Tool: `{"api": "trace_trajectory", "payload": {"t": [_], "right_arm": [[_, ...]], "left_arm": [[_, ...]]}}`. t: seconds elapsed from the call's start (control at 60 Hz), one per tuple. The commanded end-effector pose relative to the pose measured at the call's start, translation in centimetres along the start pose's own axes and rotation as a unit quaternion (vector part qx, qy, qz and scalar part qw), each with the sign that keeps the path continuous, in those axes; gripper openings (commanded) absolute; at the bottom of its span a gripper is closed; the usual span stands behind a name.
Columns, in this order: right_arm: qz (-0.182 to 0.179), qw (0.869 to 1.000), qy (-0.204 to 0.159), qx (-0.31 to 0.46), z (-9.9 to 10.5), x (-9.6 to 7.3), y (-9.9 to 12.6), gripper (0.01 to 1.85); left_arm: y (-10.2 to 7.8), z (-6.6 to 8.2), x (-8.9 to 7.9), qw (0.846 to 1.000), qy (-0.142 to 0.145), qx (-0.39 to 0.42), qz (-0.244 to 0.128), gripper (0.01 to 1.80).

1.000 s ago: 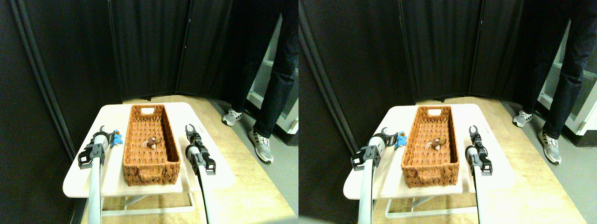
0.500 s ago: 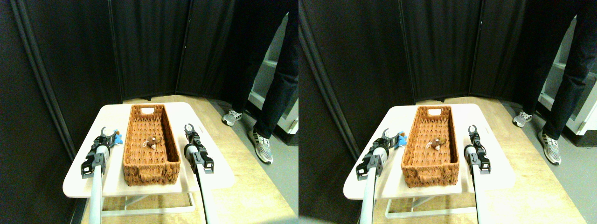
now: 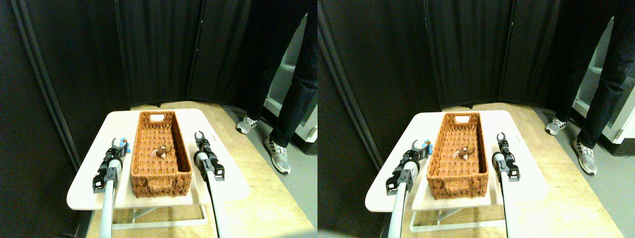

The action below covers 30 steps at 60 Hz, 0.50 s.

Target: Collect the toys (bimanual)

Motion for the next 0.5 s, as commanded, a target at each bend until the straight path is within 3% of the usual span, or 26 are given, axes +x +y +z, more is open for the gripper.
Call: {"api": "trace_trajectory", "payload": {"t": [0.017, 0.4, 0.5], "right_arm": [[0.014, 1.000, -0.003, -0.004, -0.1, 0.4, 0.4, 0.01], [0.015, 1.000, 0.000, -0.010, -0.2, 0.3, 0.5, 0.01], [0.016, 1.000, 0.000, -0.011, -0.3, 0.4, 0.6, 0.01]], "left_arm": [[-0.9, 0.0, 0.4, 1.000, -0.005, -0.001, -0.018, 0.41], [0.5, 0.2, 2.2, 1.000, -0.014, -0.011, 0.005, 0.44], [0.6, 0.3, 2.6, 1.000, 0.001, 0.005, 0.018, 0.43]]}}
